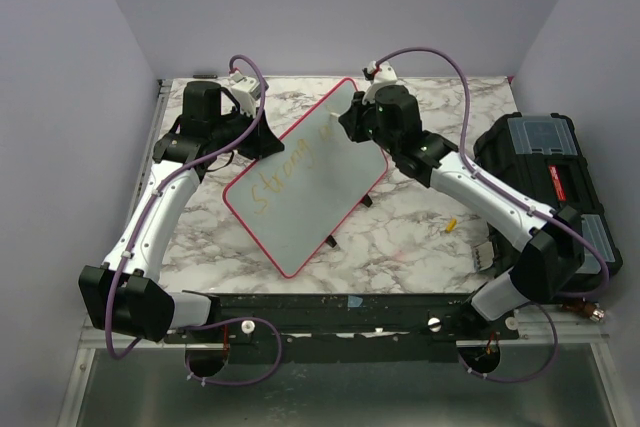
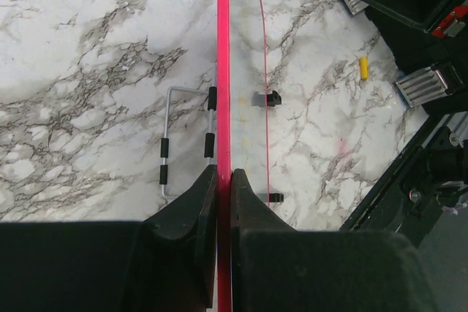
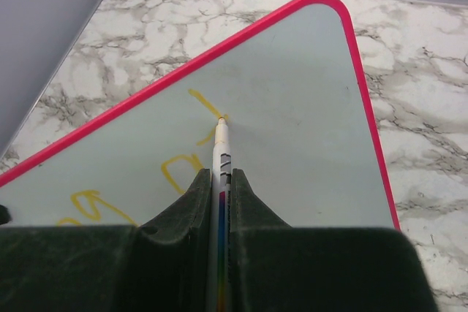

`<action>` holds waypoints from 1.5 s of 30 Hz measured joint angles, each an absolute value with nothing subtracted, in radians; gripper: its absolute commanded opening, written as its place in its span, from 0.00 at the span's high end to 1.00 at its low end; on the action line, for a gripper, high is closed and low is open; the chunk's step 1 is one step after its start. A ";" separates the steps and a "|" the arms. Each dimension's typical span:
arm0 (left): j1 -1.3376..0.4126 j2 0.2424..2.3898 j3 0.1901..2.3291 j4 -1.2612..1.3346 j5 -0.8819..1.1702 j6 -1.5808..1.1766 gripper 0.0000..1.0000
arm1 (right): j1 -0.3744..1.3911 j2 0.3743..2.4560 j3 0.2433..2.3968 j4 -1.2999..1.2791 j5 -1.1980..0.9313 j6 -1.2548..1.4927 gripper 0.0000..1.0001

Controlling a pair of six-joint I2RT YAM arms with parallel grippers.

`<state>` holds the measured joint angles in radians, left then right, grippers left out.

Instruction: Write a sentence on the whiteboard

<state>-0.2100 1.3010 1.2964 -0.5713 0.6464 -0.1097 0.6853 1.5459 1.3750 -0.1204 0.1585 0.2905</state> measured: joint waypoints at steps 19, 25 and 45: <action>-0.210 1.301 1.293 -0.575 0.638 -0.110 1.00 | 0.680 1.504 1.239 -0.106 0.144 0.323 0.99; -0.210 1.301 1.293 -0.576 0.637 -0.110 1.00 | 0.680 1.502 1.231 -0.106 0.152 0.321 0.99; -0.216 1.286 1.288 -0.574 0.647 -0.116 1.00 | 0.680 1.522 1.486 -0.221 0.250 0.249 0.99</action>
<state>-0.2165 1.2858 1.2877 -0.5743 0.6472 -0.1162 0.6804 1.5219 1.4864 -0.2214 0.2504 0.2493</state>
